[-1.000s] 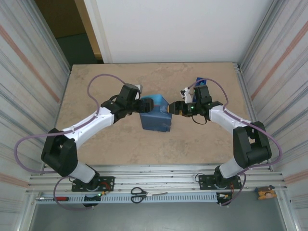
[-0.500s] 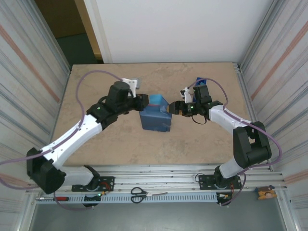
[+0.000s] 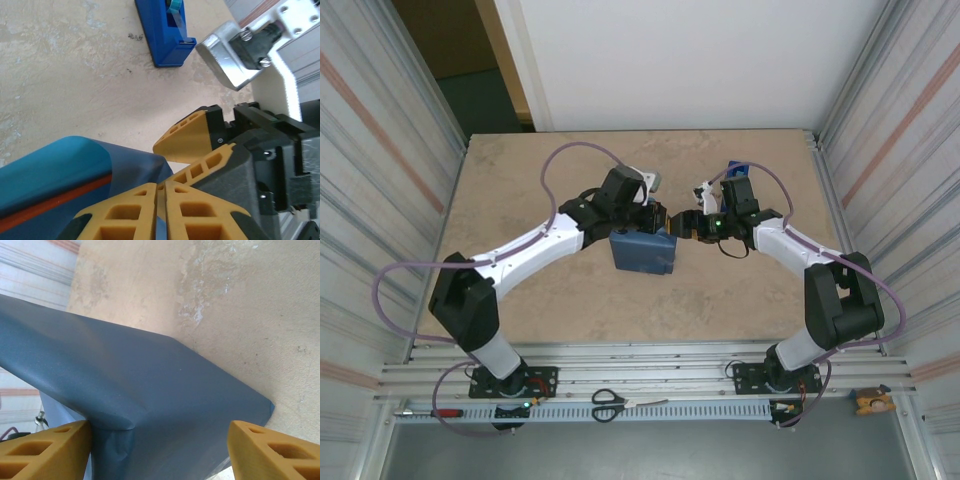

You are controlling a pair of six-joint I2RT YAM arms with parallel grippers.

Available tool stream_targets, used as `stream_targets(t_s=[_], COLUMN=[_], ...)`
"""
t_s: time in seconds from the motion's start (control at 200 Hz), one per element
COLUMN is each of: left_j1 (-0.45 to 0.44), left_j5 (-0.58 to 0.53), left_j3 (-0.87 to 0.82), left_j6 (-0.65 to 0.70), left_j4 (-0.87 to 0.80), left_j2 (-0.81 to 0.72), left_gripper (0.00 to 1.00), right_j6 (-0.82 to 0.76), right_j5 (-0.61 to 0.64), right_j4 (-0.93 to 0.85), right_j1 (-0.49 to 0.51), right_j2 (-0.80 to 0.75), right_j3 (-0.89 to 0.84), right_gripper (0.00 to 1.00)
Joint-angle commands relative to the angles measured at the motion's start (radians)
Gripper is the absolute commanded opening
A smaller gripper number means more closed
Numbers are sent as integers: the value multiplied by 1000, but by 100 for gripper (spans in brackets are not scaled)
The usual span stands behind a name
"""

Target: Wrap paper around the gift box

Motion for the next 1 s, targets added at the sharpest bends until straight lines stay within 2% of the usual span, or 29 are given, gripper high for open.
stream_targets(t_s=[0.0,0.316,0.531,0.691,0.842,0.992], left_j1=[1,0,0,-1,0,0], left_j5=[-53,-102,-110,-109,-104,-98], left_j3=[27,-92,-156,-171,-171,-170], left_j6=[-1,-48,-50,-48,-47,-43], left_j4=[-52,-39,-12,6,13,16], left_j2=[22,34,-3,-18,-17,-19], left_gripper=[13,11,12,13,14,14], right_j6=[-26,-72,-177,-408,-702,-835], right_j5=[34,9,57,33,-15,-40], right_j4=[-96,-108,-148,-93,-80,-54], right_j1=[20,20,11,10,16,1], right_j2=[28,12,-4,-16,-12,22], right_j3=[1,34,119,129,129,146], right_gripper=[70,70,68,58,55,52])
